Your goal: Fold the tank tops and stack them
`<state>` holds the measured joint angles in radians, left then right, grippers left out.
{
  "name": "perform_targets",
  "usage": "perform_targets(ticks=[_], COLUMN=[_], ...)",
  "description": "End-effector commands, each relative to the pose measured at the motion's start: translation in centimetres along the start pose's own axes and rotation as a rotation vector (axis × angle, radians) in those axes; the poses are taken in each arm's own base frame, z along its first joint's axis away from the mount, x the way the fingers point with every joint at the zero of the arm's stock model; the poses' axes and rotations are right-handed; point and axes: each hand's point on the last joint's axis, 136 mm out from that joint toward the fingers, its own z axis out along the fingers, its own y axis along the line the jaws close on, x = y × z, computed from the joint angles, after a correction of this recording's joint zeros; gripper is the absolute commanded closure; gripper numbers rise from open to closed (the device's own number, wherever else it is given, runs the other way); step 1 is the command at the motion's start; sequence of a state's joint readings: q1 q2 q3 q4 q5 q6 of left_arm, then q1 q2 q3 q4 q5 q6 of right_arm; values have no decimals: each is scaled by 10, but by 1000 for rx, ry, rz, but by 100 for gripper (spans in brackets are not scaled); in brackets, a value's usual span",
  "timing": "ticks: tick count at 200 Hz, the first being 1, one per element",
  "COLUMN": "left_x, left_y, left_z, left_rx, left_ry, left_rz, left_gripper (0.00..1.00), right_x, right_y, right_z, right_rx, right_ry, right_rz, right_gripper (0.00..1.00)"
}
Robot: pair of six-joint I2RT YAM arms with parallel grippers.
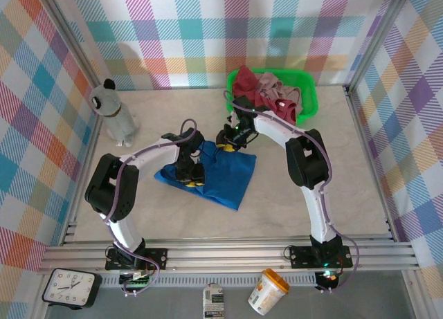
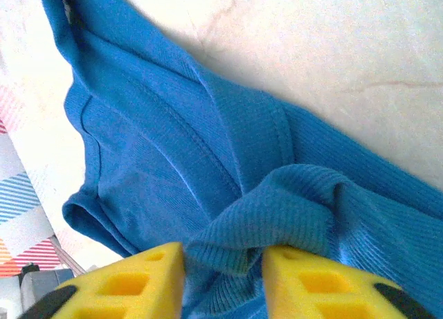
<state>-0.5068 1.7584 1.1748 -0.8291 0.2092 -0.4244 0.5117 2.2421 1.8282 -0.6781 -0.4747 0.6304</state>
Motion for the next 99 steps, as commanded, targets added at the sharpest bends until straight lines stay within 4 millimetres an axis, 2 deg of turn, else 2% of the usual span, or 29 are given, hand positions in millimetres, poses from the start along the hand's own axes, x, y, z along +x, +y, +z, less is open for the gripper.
perform_targets(ticks=[1, 15, 53, 70, 99], left_x=[4, 4, -7, -9, -15], left_y=[18, 17, -12, -21, -33], left_z=[-16, -23, -47, -48, -34], left_rx=[-76, -76, 50, 64, 101], left_ry=[-25, -42, -116, -120, -113], left_rz=[-7, -5, 27, 55, 78], left_gripper=[64, 60, 58, 58, 59], right_x=[-16, -19, -15, -2, 15], right_y=[13, 15, 9, 6, 15], right_z=[-8, -16, -43, -40, -22], right_rx=[-63, -68, -11, -35, -127], right_ry=[-49, -73, -134, -110, -60], right_rz=[2, -15, -75, -62, -44], right_gripper=[58, 57, 54, 58, 68])
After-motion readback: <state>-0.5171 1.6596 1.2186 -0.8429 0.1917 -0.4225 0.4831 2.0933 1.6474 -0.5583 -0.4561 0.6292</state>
